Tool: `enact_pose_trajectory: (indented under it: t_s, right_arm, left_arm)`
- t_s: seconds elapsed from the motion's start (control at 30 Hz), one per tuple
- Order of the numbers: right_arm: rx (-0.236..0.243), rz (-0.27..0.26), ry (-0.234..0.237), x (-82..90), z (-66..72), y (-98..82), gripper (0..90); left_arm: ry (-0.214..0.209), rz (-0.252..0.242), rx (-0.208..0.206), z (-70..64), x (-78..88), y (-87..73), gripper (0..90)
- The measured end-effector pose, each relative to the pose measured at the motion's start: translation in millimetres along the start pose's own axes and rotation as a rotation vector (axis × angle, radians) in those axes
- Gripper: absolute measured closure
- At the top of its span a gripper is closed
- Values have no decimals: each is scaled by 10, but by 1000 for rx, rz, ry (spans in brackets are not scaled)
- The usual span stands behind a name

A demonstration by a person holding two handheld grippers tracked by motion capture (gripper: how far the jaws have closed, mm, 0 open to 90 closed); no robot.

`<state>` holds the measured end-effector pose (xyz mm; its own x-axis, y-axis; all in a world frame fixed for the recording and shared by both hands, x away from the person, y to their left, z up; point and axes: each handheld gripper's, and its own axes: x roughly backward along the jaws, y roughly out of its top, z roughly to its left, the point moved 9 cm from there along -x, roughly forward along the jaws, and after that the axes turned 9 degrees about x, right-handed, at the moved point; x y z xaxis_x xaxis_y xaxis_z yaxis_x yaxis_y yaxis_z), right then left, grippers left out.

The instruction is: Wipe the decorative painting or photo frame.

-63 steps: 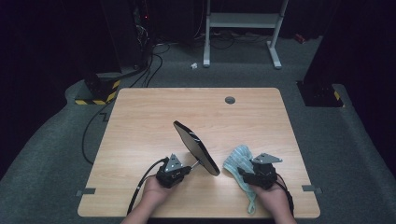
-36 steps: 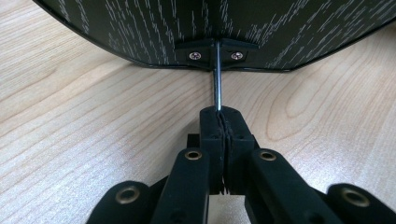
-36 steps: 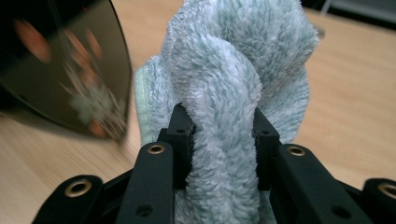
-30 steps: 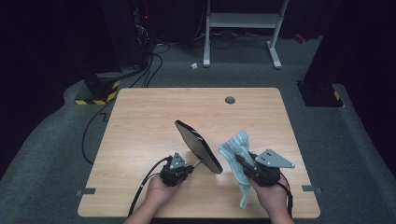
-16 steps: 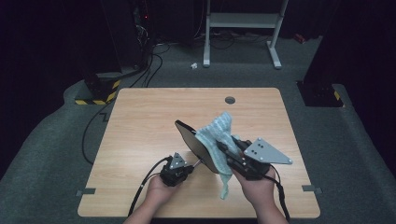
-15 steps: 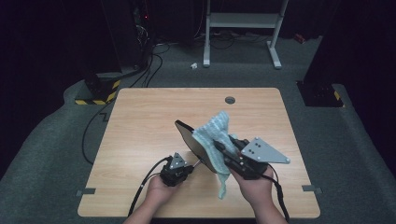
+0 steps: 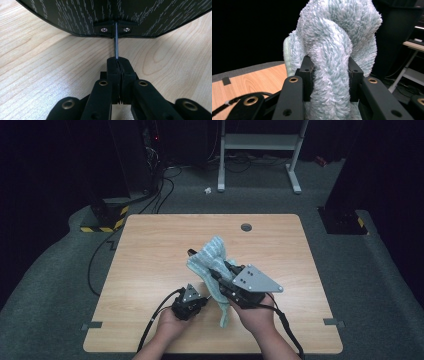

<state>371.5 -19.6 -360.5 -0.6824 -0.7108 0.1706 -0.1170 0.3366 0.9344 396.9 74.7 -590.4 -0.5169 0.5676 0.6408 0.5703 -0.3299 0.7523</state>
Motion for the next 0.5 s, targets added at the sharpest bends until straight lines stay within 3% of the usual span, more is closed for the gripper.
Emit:
enact_pose_trajectory:
  t_s: [0.2,0.33,0.5]
  right_arm:
    - [-23,5,-19,163,0,-261,666]
    - [-1,33,-45,238,52,-473,673]
    - [-26,75,-42,299,94,-783,674]
  left_arm:
    - [9,-5,-3,7,0,5,887]
    - [18,-7,-3,2,-2,6,887]
    - [24,-7,-1,9,-2,7,887]
